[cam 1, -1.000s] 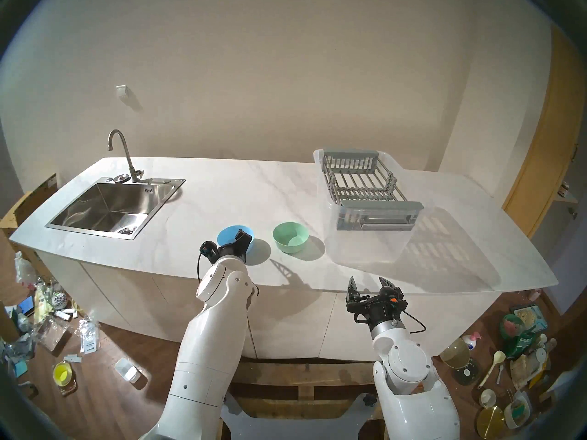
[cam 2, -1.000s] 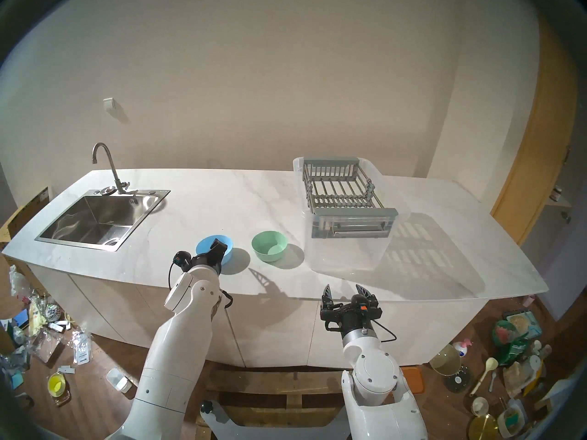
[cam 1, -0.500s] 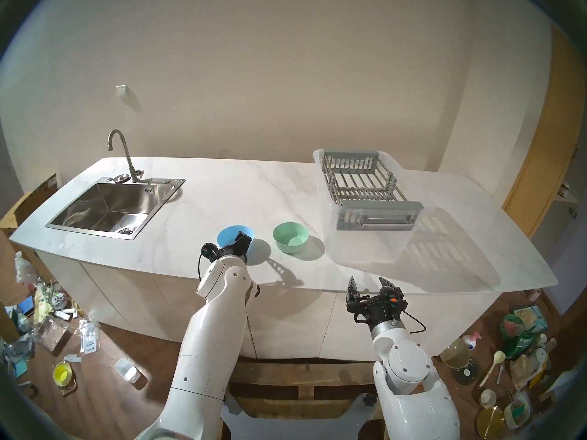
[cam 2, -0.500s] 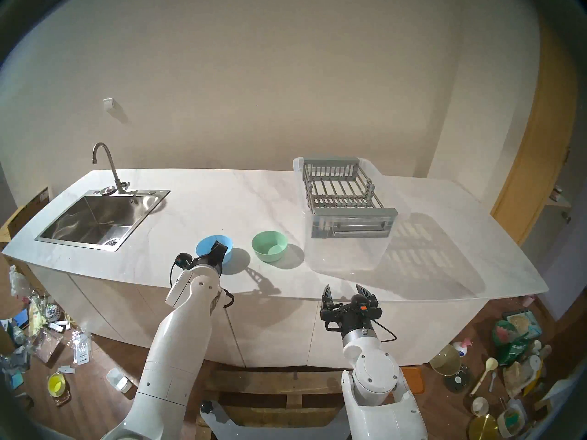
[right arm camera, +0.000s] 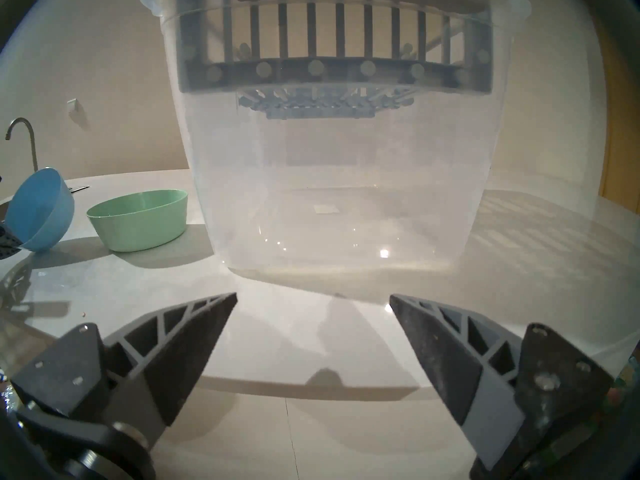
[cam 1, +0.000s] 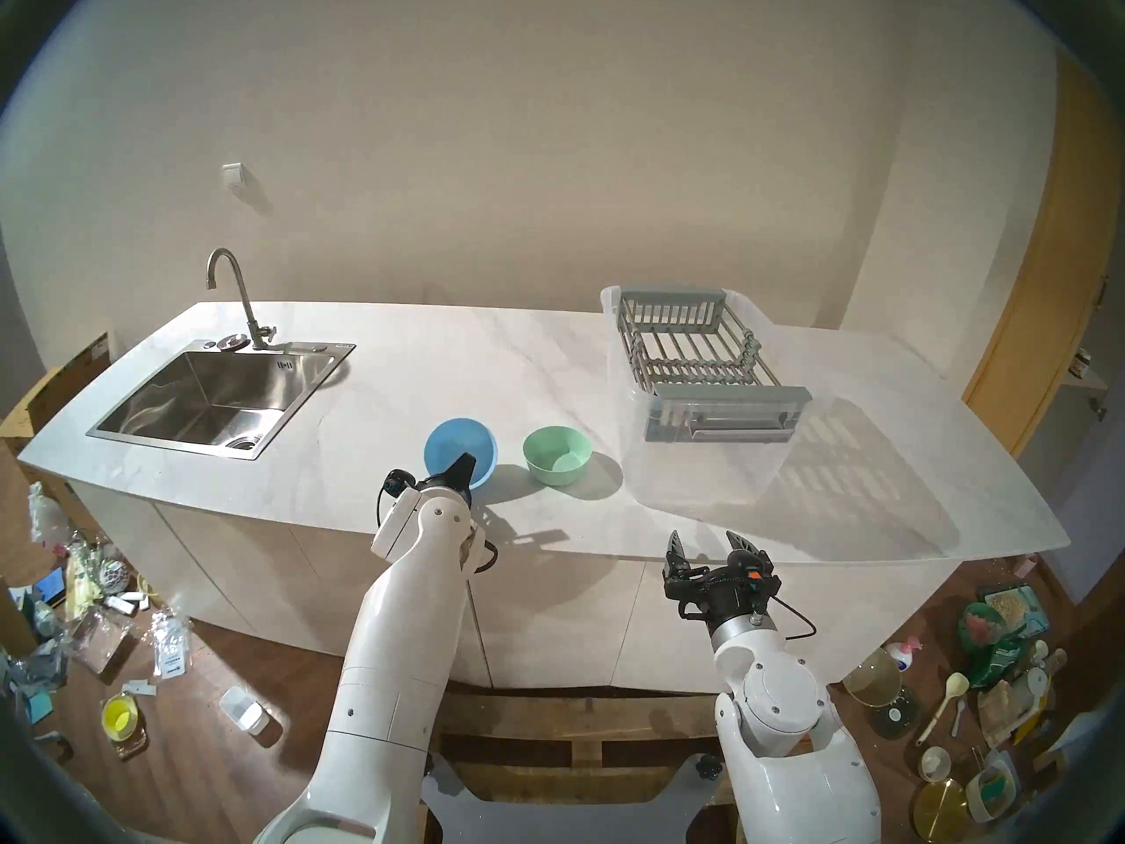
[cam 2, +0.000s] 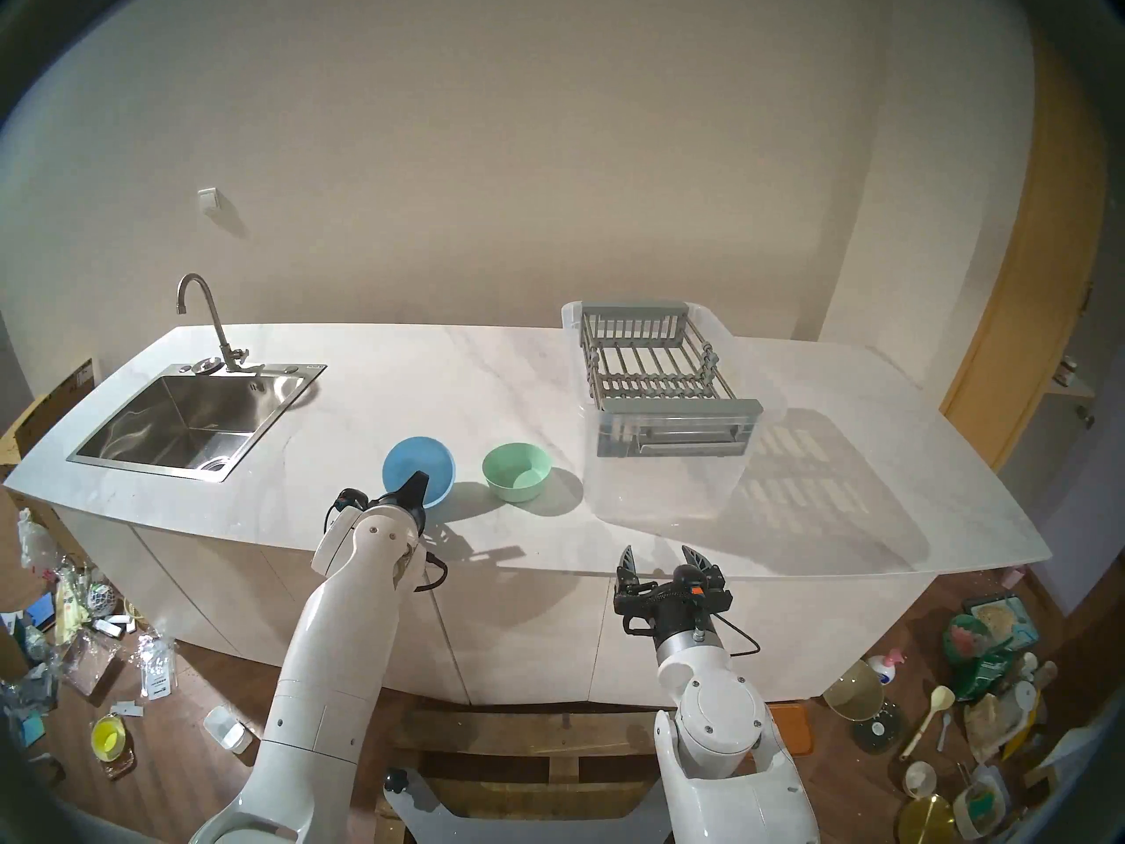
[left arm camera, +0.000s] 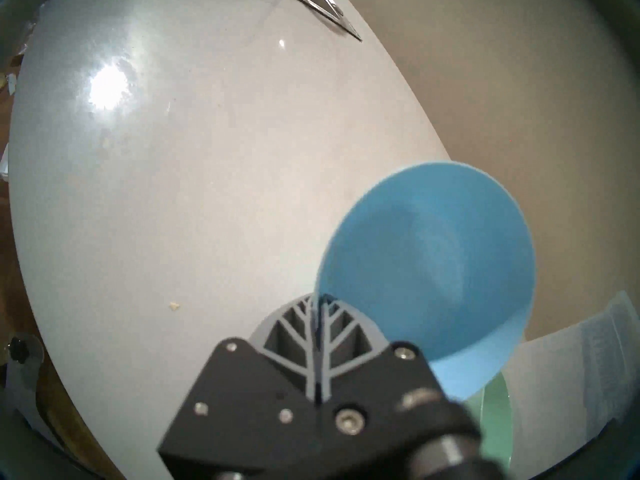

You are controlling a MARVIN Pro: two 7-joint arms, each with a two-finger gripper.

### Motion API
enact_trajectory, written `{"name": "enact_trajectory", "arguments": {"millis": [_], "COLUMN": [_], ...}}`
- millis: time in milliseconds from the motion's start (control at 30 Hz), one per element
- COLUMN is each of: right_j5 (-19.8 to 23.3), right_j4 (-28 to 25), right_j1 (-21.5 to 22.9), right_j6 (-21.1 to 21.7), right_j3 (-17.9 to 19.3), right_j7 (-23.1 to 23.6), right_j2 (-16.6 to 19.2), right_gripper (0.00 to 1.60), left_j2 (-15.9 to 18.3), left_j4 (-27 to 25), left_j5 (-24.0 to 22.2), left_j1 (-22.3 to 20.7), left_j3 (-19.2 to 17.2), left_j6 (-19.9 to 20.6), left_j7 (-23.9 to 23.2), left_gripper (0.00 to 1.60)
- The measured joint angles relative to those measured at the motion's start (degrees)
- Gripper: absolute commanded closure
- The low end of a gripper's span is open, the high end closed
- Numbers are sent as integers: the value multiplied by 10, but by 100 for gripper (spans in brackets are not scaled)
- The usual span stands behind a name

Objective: Place the plate or bowl neatly into the plate slot of the drying rack

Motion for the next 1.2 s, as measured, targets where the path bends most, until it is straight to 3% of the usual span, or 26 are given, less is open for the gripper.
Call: {"name": "enact_trajectory", "arguments": {"millis": [333, 500, 567, 633, 800, 900, 1200], "right_j5": [0, 0, 0, 0, 0, 0, 0], "right_j4": [1, 1, 1, 1, 1, 1, 1], "right_j1": [0, 1, 1, 1, 0, 0, 1], "right_j6": [0, 0, 0, 0, 0, 0, 0], "right_j3": [0, 0, 0, 0, 0, 0, 0], "right_j7": [0, 0, 0, 0, 0, 0, 0], "right_j2": [0, 0, 0, 0, 0, 0, 0], "right_gripper": [0, 0, 0, 0, 0, 0, 0], "left_j2": [23, 29, 28, 29, 26, 23, -5], "left_j4": [-66, -143, -180, -187, -176, -152, -57], "left_j5": [2, -21, -50, -71, -181, -216, -206], "left_j1": [-26, -67, -91, -101, -160, -188, -283], "left_j3": [21, 20, 13, 10, 1, 5, 60], "left_j6": [65, 145, 200, 218, 316, 357, 357], "left_j7": [38, 64, 89, 102, 168, 193, 190], "left_gripper": [160, 160, 160, 160, 160, 160, 160]}}
